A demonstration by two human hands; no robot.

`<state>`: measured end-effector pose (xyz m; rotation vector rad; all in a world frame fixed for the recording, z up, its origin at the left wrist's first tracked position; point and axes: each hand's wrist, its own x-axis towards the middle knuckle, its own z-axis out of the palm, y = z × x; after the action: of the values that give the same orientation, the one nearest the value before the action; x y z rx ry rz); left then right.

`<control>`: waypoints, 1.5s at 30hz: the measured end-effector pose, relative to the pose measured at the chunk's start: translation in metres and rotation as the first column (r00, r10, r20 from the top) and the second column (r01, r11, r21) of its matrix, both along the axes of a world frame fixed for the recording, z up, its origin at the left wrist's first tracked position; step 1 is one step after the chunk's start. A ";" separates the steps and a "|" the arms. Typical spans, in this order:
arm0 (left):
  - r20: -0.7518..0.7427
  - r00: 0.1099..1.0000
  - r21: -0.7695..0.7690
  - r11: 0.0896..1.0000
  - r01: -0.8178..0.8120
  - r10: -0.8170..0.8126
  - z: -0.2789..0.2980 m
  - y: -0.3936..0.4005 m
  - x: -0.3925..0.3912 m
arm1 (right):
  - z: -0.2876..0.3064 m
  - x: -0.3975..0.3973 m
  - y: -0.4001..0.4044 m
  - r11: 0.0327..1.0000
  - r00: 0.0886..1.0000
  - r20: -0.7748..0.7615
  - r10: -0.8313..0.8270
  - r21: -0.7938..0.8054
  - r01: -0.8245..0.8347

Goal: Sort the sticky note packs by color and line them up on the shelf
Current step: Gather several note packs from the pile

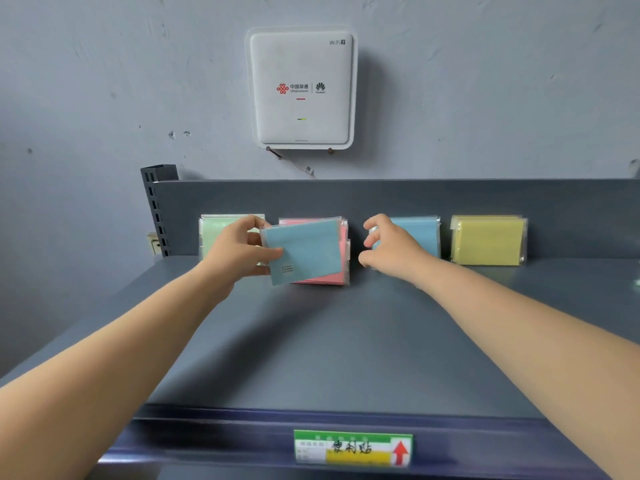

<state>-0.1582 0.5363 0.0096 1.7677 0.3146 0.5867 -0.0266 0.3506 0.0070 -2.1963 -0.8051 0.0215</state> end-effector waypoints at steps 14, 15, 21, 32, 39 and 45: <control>-0.128 0.989 0.336 0.934 0.117 -0.078 -0.010 -0.109 0.109 | -0.013 0.065 -0.100 0.971 0.980 0.080 -0.184 -0.143 0.194; -0.127 0.991 0.395 0.914 0.098 -0.052 -0.011 -0.110 0.115 | -0.013 0.069 -0.101 0.967 0.975 0.099 -0.197 -0.142 0.210; -0.088 0.989 0.629 0.777 -0.037 0.118 -0.017 -0.107 0.135 | -0.011 0.081 -0.092 0.945 0.952 0.212 -0.222 -0.195 0.263; -0.158 0.943 0.795 0.604 -0.055 0.293 -0.012 -0.105 0.132 | -0.009 0.082 -0.071 0.848 0.902 0.266 -0.341 -0.327 0.417; -0.185 0.926 0.921 0.387 0.047 0.329 0.013 -0.114 0.100 | 0.006 0.055 -0.082 0.855 0.880 0.369 -0.299 -0.306 0.419; -0.100 0.975 0.965 0.259 0.047 0.197 0.027 -0.156 0.035 | 0.016 -0.021 -0.121 0.839 0.784 0.616 -0.074 -0.386 0.383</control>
<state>-0.1229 0.3803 0.0371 3.0991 0.1555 0.7392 -0.0473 0.2293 0.0227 -2.8421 -0.9069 -0.6836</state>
